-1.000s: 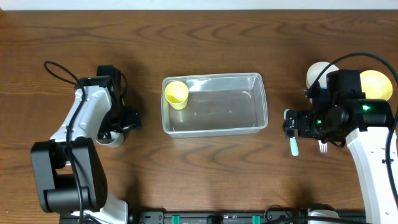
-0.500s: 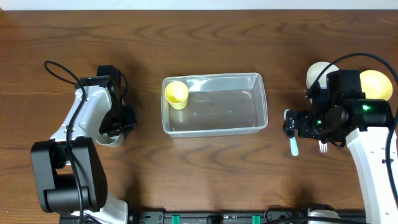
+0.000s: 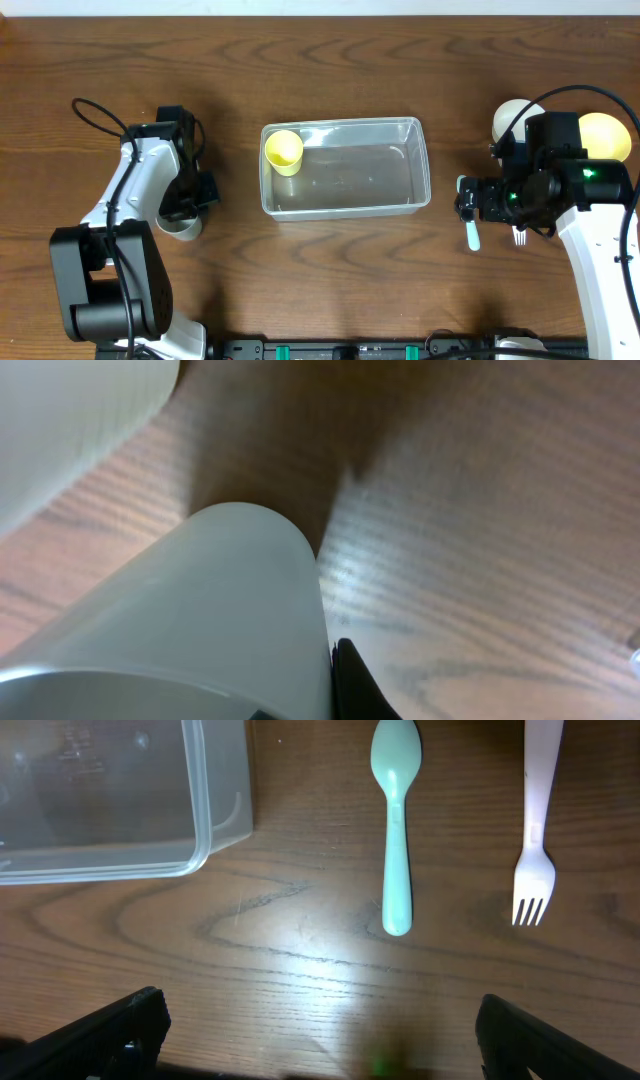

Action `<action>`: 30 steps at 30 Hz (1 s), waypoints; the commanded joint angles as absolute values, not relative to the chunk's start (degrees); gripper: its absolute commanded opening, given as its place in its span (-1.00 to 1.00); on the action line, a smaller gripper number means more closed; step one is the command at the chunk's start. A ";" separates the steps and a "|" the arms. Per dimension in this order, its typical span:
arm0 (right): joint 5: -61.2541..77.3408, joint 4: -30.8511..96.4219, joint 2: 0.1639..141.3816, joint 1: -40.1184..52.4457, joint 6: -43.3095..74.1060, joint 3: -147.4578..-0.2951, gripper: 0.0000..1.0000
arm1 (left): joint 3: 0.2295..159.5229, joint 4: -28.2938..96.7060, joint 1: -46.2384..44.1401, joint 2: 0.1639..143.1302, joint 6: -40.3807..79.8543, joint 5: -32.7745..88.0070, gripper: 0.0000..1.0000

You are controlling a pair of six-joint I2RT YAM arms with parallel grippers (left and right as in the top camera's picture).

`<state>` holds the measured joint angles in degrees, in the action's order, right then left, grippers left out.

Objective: Pack container
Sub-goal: 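Place the pale blue cup with the left gripper beside the yellow cup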

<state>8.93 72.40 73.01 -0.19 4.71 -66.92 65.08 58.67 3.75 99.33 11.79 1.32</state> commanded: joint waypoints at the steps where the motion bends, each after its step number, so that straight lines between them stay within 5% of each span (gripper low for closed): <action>1: 8.38 72.47 73.08 0.01 3.77 -67.81 0.98 | 68.14 60.53 3.44 97.58 11.51 1.06 -0.88; 16: 8.36 72.38 73.08 0.01 3.75 -67.81 0.99 | 86.32 67.88 -20.05 77.73 12.86 1.10 -0.88; 30: 8.36 72.64 73.08 0.01 3.75 -67.81 0.99 | 86.15 65.93 -29.98 94.35 13.21 4.75 -0.88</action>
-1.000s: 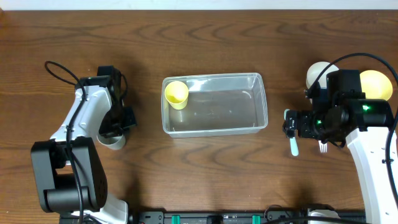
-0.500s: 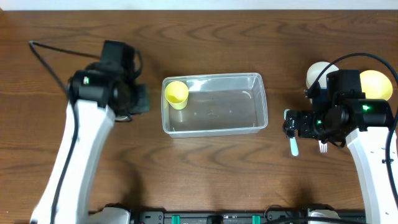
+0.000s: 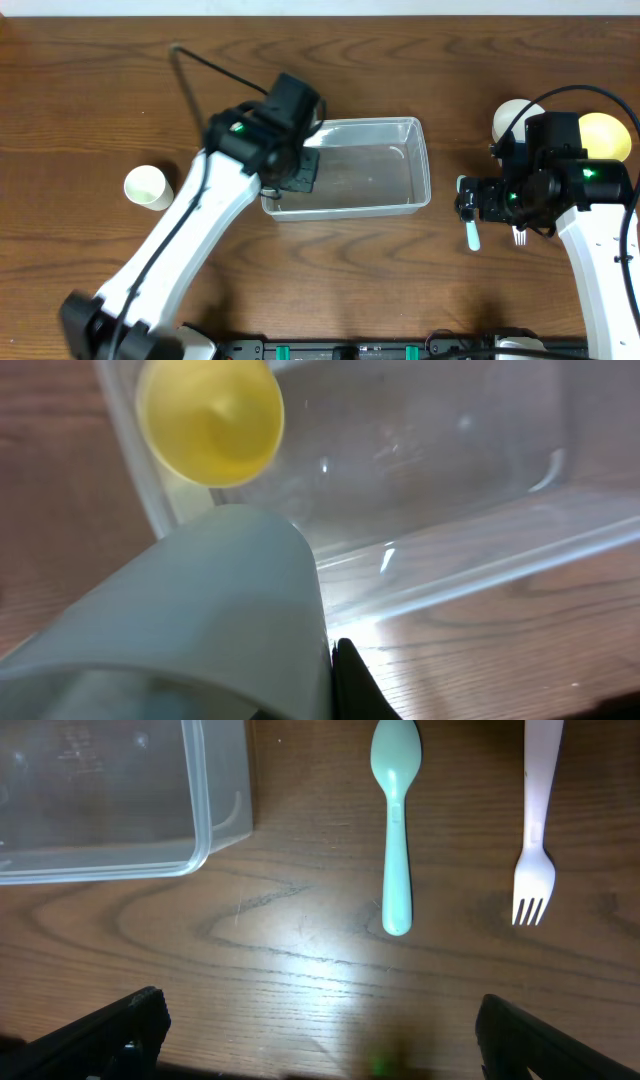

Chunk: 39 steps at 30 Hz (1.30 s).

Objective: Pack container
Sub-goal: 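Place the pale blue cup with the left gripper beside the yellow cup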

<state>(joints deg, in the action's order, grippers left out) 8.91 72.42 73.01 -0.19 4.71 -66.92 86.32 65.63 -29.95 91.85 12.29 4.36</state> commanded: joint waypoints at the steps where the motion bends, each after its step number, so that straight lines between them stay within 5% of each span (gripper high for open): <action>1: 8.38 72.66 73.08 0.01 3.75 -67.81 0.99 | 86.11 65.91 -29.93 95.68 13.21 4.75 -0.88; 30: 8.36 72.84 73.08 0.01 3.75 -67.81 0.99 | 78.94 57.93 -29.76 108.38 12.56 4.01 -0.85; 32: 8.36 72.88 73.08 0.01 3.75 -67.81 0.98 | 78.85 57.93 -29.76 108.38 12.53 3.77 -0.66; 34: 8.38 72.93 73.08 0.01 3.75 -67.81 0.98 | 78.85 57.91 -29.76 108.38 12.56 3.64 -0.21; 39: 8.36 73.08 73.08 0.01 3.75 -67.81 0.99 | 78.87 57.91 -29.76 108.38 12.56 3.64 0.02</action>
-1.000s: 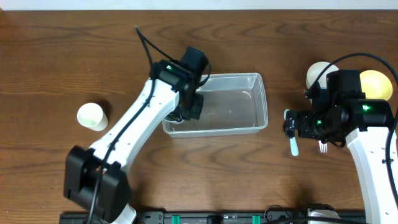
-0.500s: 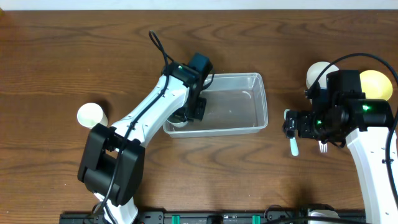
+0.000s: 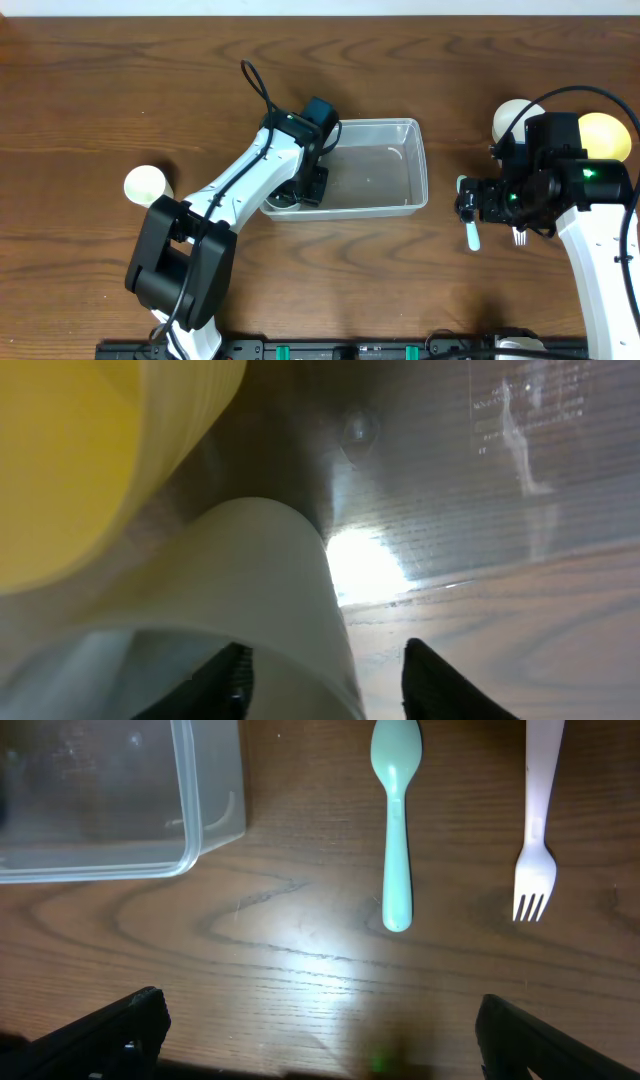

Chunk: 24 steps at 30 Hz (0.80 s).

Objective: Pack container
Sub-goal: 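Place the pale blue cup with the left gripper beside the yellow cup, then grasp the white cup with the left gripper and lift it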

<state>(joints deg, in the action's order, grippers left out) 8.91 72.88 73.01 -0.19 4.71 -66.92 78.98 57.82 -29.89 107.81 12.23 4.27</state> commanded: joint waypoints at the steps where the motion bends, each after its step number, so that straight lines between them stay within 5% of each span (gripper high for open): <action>1: 8.36 73.06 73.08 0.01 3.75 -67.81 0.99 | 78.89 57.91 -29.76 108.33 12.56 3.64 0.02; 11: 8.36 72.88 73.08 0.01 3.73 -67.81 0.98 | 92.49 69.08 -29.76 100.77 11.05 -2.72 0.16; 15: 8.36 72.88 73.08 0.01 3.73 -67.81 0.98 | 97.82 72.47 -27.97 92.84 11.07 -9.34 0.43; 24: 8.36 72.86 73.08 0.01 3.73 -67.81 0.98 | 97.27 73.91 -4.99 86.32 11.73 -8.54 0.51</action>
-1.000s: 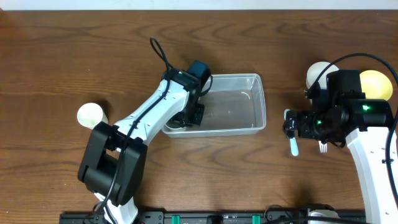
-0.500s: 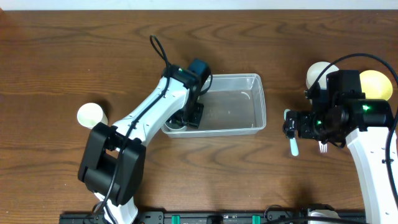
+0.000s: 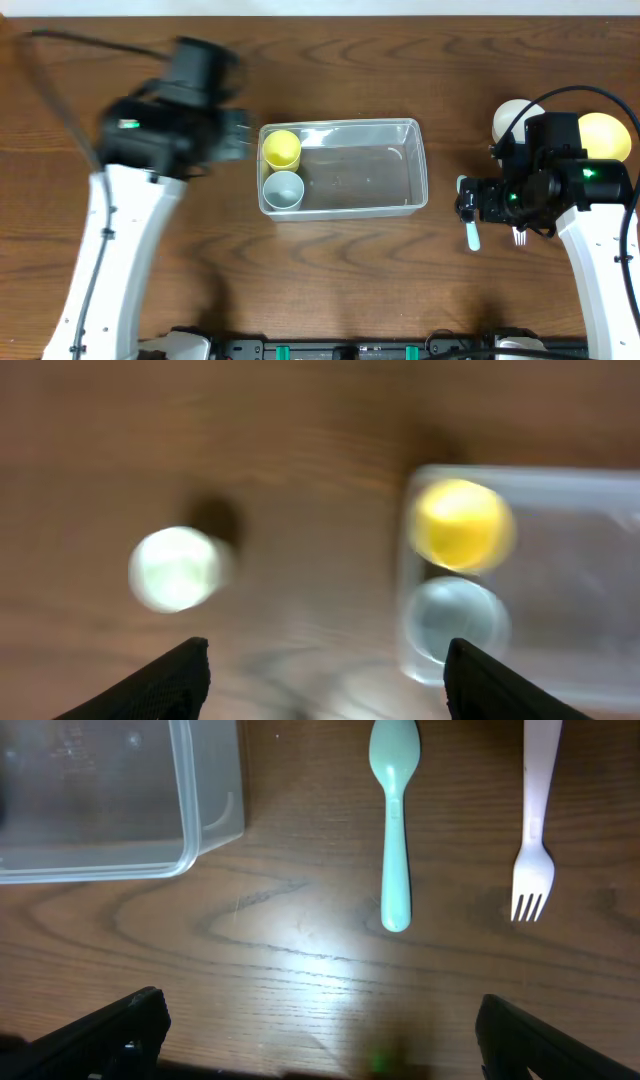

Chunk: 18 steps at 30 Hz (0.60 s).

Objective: Pack container
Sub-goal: 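Grasp the white cup with the left gripper and lift it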

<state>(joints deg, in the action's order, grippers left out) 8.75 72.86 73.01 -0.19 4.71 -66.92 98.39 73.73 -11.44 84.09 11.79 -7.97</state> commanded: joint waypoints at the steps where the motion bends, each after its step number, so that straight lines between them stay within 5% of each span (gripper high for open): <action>1: 8.36 72.86 73.08 0.01 3.75 -67.81 0.99 | 96.79 73.49 -2.35 86.59 11.73 -7.49 0.51; 9: 8.36 72.86 73.08 0.01 3.75 -67.81 0.99 | 89.27 66.61 13.89 91.72 11.70 0.97 0.51; 18: 8.36 72.71 73.08 0.01 3.73 -67.81 0.99 | 86.46 64.14 15.03 102.13 11.68 0.99 0.52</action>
<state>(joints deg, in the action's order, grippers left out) 8.73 72.77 73.01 -0.19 4.71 -66.92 86.70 64.14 15.35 99.63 11.79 0.19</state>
